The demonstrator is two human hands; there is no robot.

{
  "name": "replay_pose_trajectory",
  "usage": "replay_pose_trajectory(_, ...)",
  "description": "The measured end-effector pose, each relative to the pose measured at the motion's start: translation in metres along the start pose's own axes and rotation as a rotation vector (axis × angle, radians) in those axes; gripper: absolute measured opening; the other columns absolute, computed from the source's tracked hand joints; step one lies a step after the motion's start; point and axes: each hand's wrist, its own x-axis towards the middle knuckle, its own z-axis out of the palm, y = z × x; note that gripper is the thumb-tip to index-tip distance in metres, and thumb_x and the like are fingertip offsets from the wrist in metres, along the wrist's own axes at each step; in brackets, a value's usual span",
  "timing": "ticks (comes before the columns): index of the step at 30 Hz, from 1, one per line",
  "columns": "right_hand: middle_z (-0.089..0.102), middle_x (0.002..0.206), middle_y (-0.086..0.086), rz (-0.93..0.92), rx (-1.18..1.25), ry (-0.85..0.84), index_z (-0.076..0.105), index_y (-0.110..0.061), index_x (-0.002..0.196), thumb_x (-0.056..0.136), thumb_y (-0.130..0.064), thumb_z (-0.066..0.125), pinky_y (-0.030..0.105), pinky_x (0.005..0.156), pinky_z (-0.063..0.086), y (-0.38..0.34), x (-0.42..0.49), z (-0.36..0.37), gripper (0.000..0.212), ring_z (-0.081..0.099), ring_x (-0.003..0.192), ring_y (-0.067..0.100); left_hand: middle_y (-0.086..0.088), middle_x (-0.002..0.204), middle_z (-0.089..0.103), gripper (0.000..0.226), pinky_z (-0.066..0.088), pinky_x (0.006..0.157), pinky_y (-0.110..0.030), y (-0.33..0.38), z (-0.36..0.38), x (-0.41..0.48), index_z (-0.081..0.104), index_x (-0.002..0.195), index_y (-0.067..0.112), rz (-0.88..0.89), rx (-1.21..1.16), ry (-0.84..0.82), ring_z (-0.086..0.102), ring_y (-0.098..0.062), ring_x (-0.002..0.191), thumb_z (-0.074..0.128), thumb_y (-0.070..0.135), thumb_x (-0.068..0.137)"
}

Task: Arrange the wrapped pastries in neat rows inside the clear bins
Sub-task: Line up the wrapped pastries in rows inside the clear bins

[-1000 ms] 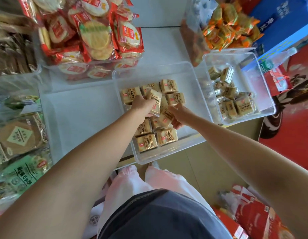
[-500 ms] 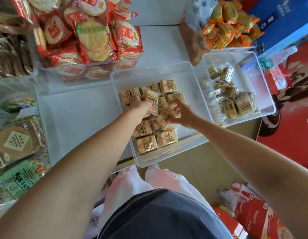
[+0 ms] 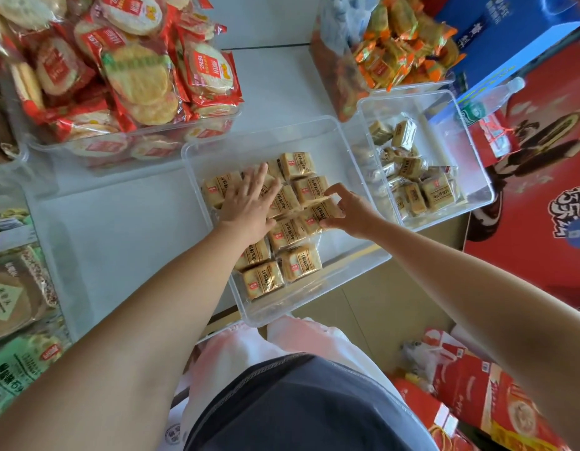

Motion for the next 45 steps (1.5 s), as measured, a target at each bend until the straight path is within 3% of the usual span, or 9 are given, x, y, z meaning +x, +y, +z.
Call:
replay_pose_trajectory(6,0.057,0.11,0.014,0.096,-0.133,0.07,0.04,-0.013,0.127,0.079,-0.025,0.074,0.035,0.066,0.046,0.0,0.0,0.001,0.06,0.052,0.083,0.023,-0.012,0.15,-0.041,0.08,-0.015,0.114,-0.054,-0.003,0.003,0.0,-0.026,0.148,0.028,0.001,0.04,0.002,-0.028,-0.034,0.142,0.039,0.033,0.102)
replay_pose_trajectory(11,0.061,0.105,0.018,0.134,-0.175,0.124,0.041,-0.008,0.125,0.08,-0.015,0.071,0.041,0.07,0.051,-0.004,0.01,0.011,0.054,0.058,0.091,0.032,-0.01,0.146,-0.046,0.084,-0.012,0.115,-0.058,0.001,0.005,0.002,-0.032,0.144,0.03,-0.029,-0.014,-0.034,-0.031,-0.034,0.141,0.041,0.03,0.101)
replay_pose_trajectory(16,0.059,0.101,0.017,0.165,-0.193,0.163,0.04,-0.01,0.121,0.084,-0.021,0.068,0.038,0.066,0.048,-0.009,0.012,0.028,0.047,0.059,0.085,0.034,-0.011,0.148,-0.045,0.087,-0.015,0.114,-0.056,0.002,0.008,0.002,-0.031,0.144,0.031,-0.038,-0.056,-0.009,-0.03,-0.034,0.141,0.045,0.026,0.1)
replay_pose_trajectory(20,0.045,0.115,0.013,0.127,-0.27,0.244,0.051,-0.009,0.116,0.085,-0.028,0.067,0.036,0.064,0.049,-0.006,0.005,0.039,0.04,0.054,0.093,0.029,-0.018,0.146,-0.045,0.091,-0.017,0.112,-0.051,0.003,0.008,0.0,-0.03,0.145,0.035,-0.068,-0.098,-0.006,-0.031,-0.036,0.141,0.048,0.023,0.099)
replay_pose_trajectory(26,0.045,0.114,0.011,0.084,-0.195,0.157,0.06,-0.01,0.117,0.089,-0.029,0.061,0.038,0.076,0.052,0.001,0.014,0.039,0.034,0.053,0.096,0.027,-0.019,0.149,-0.04,0.089,-0.016,0.112,-0.05,0.004,0.005,0.0,-0.027,0.147,0.036,-0.077,-0.111,-0.047,-0.027,-0.036,0.142,0.047,0.029,0.099)
replay_pose_trajectory(30,0.048,0.12,0.012,0.086,-0.169,0.164,0.05,-0.01,0.126,0.088,-0.032,0.062,0.037,0.074,0.05,0.0,0.013,0.038,0.045,0.056,0.097,0.028,-0.02,0.151,-0.037,0.086,-0.013,0.114,-0.051,0.005,0.004,0.002,-0.025,0.148,0.035,-0.075,-0.1,-0.056,-0.022,-0.037,0.144,0.046,0.035,0.099)
replay_pose_trajectory(35,0.057,0.103,0.006,0.044,0.0,0.315,0.061,-0.011,0.099,0.082,-0.029,0.07,0.026,0.067,0.04,0.007,0.01,0.039,0.027,0.058,0.081,0.022,-0.02,0.152,-0.036,0.083,-0.013,0.114,-0.051,0.007,0.004,0.005,-0.024,0.148,0.035,-0.073,-0.076,-0.037,-0.02,-0.038,0.145,0.043,0.041,0.1)
replay_pose_trajectory(39,0.049,0.116,0.004,0.007,0.0,0.153,0.06,-0.015,0.111,0.071,-0.031,0.08,0.025,0.08,0.042,0.014,0.006,0.039,0.048,0.049,0.091,0.014,-0.022,0.154,-0.03,0.081,-0.013,0.115,-0.05,0.008,0.007,0.008,-0.022,0.149,0.034,-0.051,-0.039,0.033,-0.018,-0.04,0.145,0.041,0.047,0.099)
replay_pose_trajectory(45,0.05,0.12,0.007,0.002,-0.027,0.224,0.059,-0.014,0.114,0.067,-0.026,0.083,0.025,0.084,0.042,0.006,0.009,0.045,0.054,0.053,0.099,0.02,-0.021,0.157,-0.023,0.086,-0.007,0.117,-0.05,0.01,0.009,0.009,-0.017,0.151,0.034,-0.045,-0.08,0.068,-0.013,-0.039,0.146,0.05,0.034,0.098)
